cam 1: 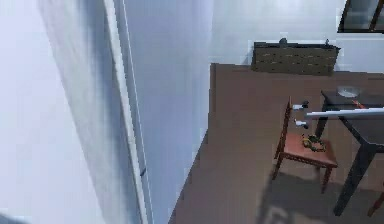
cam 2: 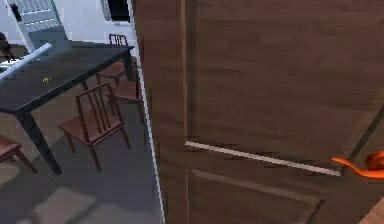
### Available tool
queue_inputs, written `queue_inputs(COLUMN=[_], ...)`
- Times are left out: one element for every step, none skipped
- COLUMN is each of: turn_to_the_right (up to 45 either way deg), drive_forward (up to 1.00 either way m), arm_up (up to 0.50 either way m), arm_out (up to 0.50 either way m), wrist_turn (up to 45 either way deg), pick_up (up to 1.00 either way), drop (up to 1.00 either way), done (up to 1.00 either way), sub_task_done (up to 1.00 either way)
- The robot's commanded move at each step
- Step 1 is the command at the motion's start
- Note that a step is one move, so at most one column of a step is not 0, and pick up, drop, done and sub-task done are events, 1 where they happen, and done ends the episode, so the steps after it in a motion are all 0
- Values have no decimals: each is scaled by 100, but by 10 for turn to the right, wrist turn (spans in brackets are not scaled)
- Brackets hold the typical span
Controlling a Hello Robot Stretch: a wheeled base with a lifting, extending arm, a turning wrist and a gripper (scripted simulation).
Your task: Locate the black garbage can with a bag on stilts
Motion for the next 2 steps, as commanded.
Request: queue_inputs(turn_to_the_right=[150,0], drive_forward=[0,5], arm_up=[0,0], arm_out=[0,0], wrist_turn=[0,0], pick_up=[0,0], drop=[0,0], done=[0,0], sub_task_done=[0,0])
